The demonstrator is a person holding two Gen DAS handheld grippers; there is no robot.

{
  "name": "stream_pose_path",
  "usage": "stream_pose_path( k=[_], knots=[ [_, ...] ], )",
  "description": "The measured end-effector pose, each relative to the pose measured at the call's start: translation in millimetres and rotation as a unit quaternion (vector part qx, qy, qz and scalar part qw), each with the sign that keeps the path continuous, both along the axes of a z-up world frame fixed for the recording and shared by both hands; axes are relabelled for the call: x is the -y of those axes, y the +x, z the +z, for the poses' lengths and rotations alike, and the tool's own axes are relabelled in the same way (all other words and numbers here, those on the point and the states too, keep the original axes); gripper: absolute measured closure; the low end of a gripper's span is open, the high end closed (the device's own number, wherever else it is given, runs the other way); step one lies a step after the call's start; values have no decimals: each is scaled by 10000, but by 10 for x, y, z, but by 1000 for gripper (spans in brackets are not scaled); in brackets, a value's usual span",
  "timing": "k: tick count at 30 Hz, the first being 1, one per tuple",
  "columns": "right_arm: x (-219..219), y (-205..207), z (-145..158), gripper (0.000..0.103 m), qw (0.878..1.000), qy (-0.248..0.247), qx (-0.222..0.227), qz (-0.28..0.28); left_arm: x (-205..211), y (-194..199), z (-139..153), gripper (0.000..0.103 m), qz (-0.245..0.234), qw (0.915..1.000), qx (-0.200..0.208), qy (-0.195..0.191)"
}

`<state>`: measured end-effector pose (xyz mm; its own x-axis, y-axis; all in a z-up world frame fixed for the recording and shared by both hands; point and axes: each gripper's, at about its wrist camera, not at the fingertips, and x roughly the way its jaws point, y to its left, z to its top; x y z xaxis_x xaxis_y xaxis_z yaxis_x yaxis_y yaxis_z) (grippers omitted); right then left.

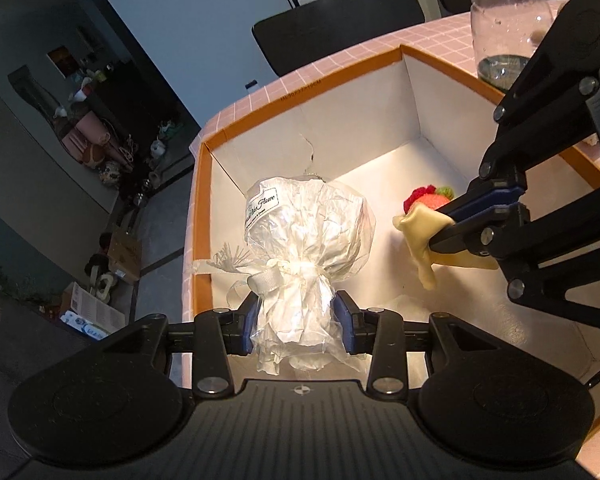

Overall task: Organize soft objects
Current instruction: 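Open both grippers to release the bag and cloth into the box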

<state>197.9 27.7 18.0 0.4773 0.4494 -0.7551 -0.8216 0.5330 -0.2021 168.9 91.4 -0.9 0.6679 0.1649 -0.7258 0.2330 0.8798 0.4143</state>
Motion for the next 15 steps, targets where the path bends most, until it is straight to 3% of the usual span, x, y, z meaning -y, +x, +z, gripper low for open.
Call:
stream_pose_path(
  k=[6,8,15],
  knots=[
    [-28,36,4,96,10000,10,-2,-14,-16,23,14,49,37,10000,-38,-17],
    [-36,41,13,95,10000,37,-9,-13,-33,15,44,40,5,10000,1,-17],
    [0,7,28,78,9999,104,71,33,8,-41,104,39,11,10000,86,7]
  ],
)
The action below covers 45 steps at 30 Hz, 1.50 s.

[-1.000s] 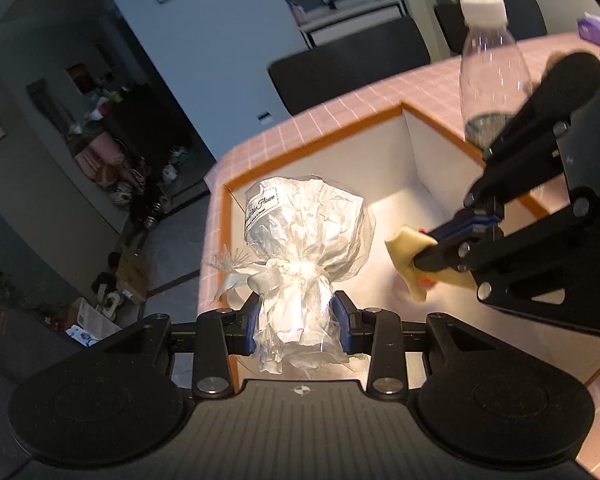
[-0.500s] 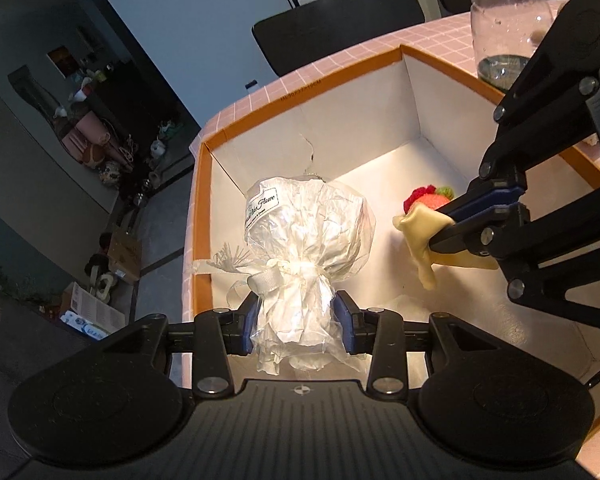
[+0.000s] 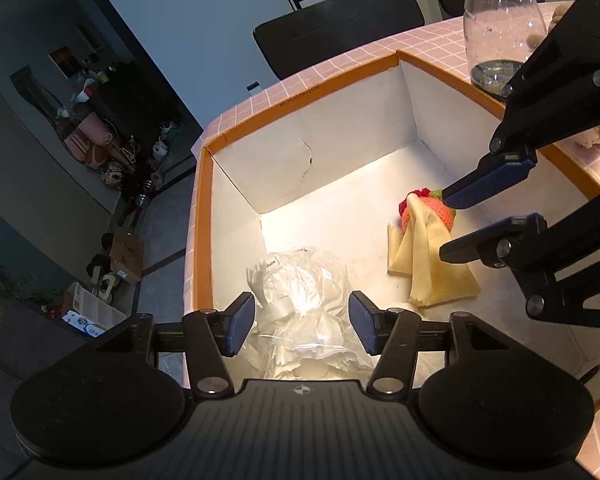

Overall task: Organize soft objects
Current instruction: 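Open both grippers to release the bag and cloth into the box, then move both grippers back toward the plush toy and sponge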

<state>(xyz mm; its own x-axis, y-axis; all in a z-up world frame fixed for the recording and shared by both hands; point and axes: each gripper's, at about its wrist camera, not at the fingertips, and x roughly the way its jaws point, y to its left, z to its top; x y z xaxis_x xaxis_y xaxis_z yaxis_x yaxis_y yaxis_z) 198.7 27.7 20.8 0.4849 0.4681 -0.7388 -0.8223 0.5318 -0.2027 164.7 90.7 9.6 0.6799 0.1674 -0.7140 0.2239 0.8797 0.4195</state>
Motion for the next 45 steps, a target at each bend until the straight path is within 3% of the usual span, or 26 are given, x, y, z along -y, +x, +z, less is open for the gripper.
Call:
stream_pose_path(
  k=[8,13,22,31,36,45],
  knots=[
    [185,-126,122,69,9994,337,67,-47,38,-156,175,39,47,9993,334,-136],
    [440,-297,184,63,9970,713,170,-259,98,-373,313,39,116,9962,752,-412],
    [1028,-617,206,52,9850,1358,257,-1030,431,-829,475,39,54,9812,1706,-895],
    [1732,-993,175,46,9628,1732,562,-1994,767,-1174,464,39,9,9605,2269,-1611],
    [2128,-1139,111,43,9413,1904,674,-2703,1000,-1284,425,39,-227,9493,2297,-2136],
    [2637,-1196,-127,41,9126,1864,584,-3591,1443,-1167,116,39,-690,9402,1900,-2741]
  ],
)
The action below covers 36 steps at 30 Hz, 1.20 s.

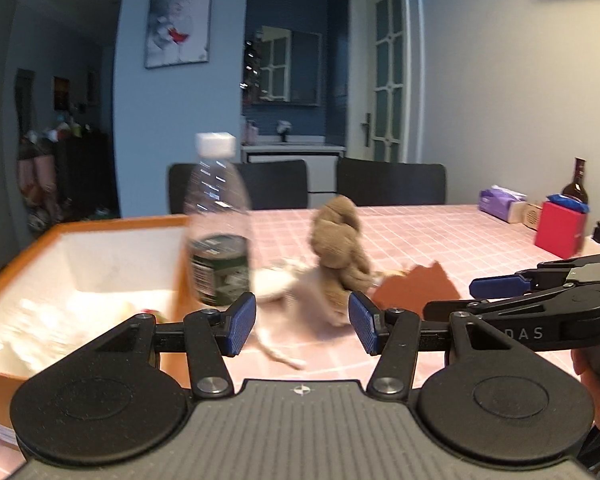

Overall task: Organize soft objects
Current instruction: 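Move both grippers back toward the plush toy and sponge, then grasp the brown plush toy with the left gripper while the right gripper grasps the brown sponge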

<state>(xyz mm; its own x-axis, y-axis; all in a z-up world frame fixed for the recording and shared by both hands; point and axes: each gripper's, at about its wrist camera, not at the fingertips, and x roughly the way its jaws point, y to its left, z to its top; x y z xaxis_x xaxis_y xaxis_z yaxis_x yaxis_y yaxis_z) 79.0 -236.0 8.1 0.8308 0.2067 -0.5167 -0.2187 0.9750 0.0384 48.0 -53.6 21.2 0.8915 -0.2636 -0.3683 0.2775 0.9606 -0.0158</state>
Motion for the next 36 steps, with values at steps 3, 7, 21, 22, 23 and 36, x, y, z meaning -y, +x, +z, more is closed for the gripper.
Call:
stream_pose_path(
  k=[3,7,21,22,23,36],
  knots=[
    [122,18,-108,41,9997,-38,-108,-218,158,77,-132,39,-128,9997,-178,58],
    [257,68,-218,41,9988,-34,-227,-426,279,179,-261,39,-239,9988,-361,207],
    [362,693,-344,27,9951,221,-328,-905,600,931,-348,36,178,9974,-637,288],
    [374,741,-357,27,9948,230,-343,-931,598,991,-366,36,167,9969,-730,233],
    [391,786,-376,27,9945,243,-377,-949,599,1042,-380,37,136,9965,-809,171],
    [372,1095,-590,2,9933,113,-819,-810,678,1354,-498,85,47,9935,-1095,308]
  ],
)
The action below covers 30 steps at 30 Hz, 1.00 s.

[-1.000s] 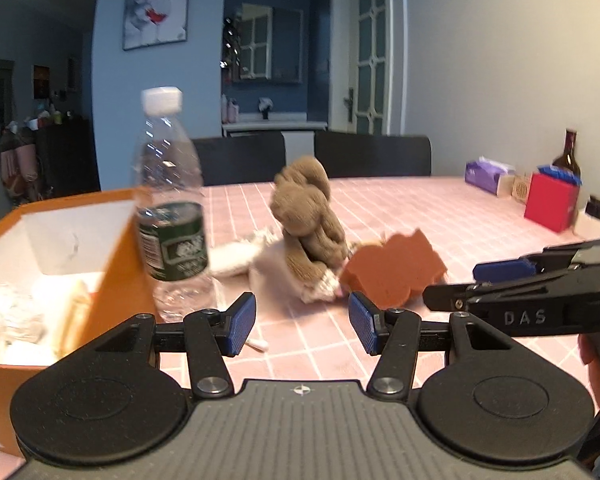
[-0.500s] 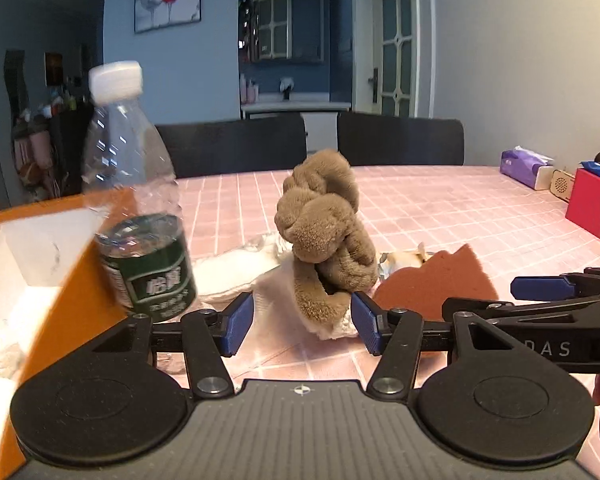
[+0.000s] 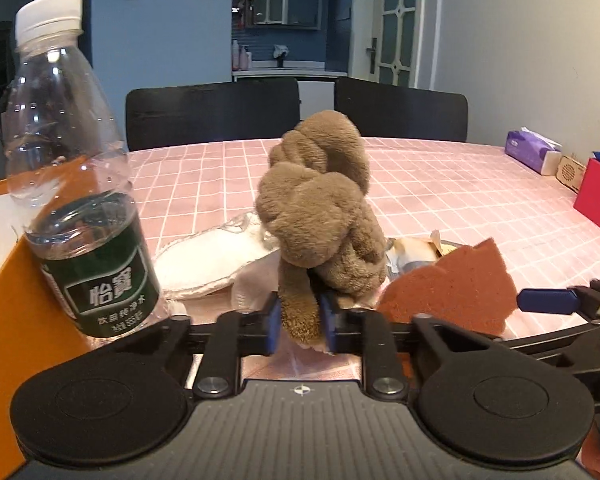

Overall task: Organize soft objects
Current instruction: 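Grasp the brown plush toy with the left gripper while the right gripper grasps the brown sponge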

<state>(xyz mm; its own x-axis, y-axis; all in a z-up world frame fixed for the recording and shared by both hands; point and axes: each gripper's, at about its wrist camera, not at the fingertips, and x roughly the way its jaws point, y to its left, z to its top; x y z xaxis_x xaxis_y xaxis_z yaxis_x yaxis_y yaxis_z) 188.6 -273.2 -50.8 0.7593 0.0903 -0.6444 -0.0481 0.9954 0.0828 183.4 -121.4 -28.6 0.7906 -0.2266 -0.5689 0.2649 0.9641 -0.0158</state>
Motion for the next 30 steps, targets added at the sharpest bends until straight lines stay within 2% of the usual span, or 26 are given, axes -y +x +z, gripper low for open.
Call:
stream_pose_path(
  k=[2,7,8,10,13,14,15,16,25,26,28,30],
  knots=[
    [-27,13,-26,2,10000,-90,-37,20,22,-19,-2,92,-13,10000,78,45],
    [-54,19,-41,2,9998,-207,-14,9,62,-59,18,94,-15,9997,257,49],
    [-50,16,-42,4,9998,-209,18,3,66,-60,43,94,-20,9996,282,48],
    [-39,-7,-29,16,9998,-166,50,20,78,-67,106,94,-38,9992,393,106],
    [-5,-67,40,57,9996,-230,138,-70,100,-92,224,95,-70,9982,590,111],
    [19,-78,62,82,9998,-161,120,-56,104,-108,262,95,-87,9978,649,103],
    [37,-85,78,99,9999,-125,87,-74,112,-129,293,95,-101,9974,706,97],
    [51,-93,91,103,9999,-129,72,-84,110,-154,320,95,-114,9970,757,86],
    [-24,-372,195,103,9998,-21,171,35,0,-498,557,95,-6,9944,1056,-2],
    [-52,-411,197,100,9998,60,156,70,-21,-546,585,95,9,9941,1089,-13],
    [-97,-445,178,91,9996,228,60,124,-43,-601,608,95,24,9948,1016,21],
    [-143,-462,131,52,9990,396,-31,193,-42,-618,578,95,8,9965,836,52]
  ],
)
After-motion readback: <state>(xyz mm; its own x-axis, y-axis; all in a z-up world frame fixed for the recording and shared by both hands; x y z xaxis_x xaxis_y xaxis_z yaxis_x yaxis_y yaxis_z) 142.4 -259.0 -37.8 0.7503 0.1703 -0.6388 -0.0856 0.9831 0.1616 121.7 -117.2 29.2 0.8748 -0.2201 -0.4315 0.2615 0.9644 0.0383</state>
